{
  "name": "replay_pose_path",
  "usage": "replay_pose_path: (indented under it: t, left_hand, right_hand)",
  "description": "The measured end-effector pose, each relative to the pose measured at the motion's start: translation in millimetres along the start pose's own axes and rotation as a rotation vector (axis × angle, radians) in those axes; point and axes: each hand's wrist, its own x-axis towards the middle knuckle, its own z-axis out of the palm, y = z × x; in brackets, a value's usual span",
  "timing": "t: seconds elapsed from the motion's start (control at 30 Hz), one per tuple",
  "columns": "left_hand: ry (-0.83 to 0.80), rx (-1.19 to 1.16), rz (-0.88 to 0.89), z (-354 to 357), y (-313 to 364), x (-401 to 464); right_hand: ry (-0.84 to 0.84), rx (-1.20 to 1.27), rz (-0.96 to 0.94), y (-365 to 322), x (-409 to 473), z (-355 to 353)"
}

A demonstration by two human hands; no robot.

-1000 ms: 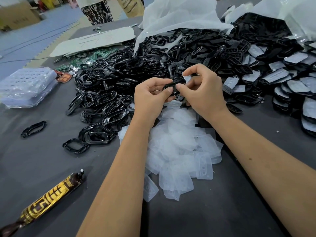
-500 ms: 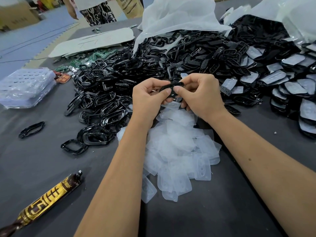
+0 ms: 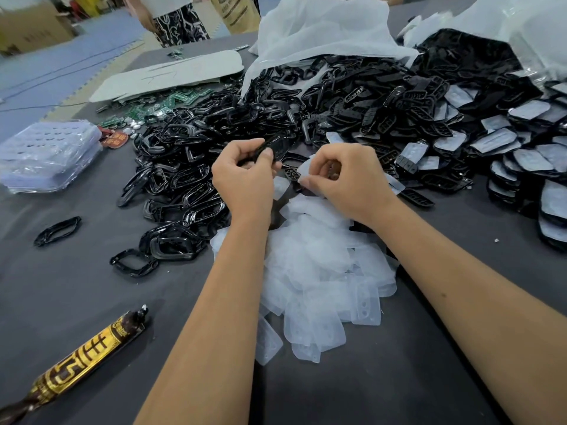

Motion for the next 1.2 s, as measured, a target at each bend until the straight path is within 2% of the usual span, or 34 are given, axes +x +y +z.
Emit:
replay_pose_path:
  t: [0.13, 0.23, 0.3, 0.53, 0.87, 1.2]
  left_hand:
    - [-0.026, 0.028, -0.019, 0.4, 0.4, -0.8]
    - [-0.086, 0.061, 0.012, 1.4, 2.5, -3.2]
    - [-0.146, 0.089, 0.055, 2.6, 3.8, -5.6]
    - [-0.325, 0.104, 0.086, 4.9, 4.9, -9.9]
    - [-0.400, 0.027, 0.020, 4.3, 4.7, -8.7]
    - [-0.485, -0.070, -0.076, 5.1, 7.8, -9.6]
  right_hand:
    - [0.097, 0.283, 0.016, -0.9, 1.0, -5.2]
    - [0.086, 0.566, 0.098, 1.8, 0.5, -11.1]
    - [0.060, 0.667, 0.118, 2.7, -0.7, -12.3]
    - [0.096, 0.653, 0.121, 0.6, -0.4, -9.9]
    - [0.205, 0.563, 0.115, 4.9, 1.8, -4.9]
    - [0.199, 0.533, 0.084, 5.5, 1.4, -3.7]
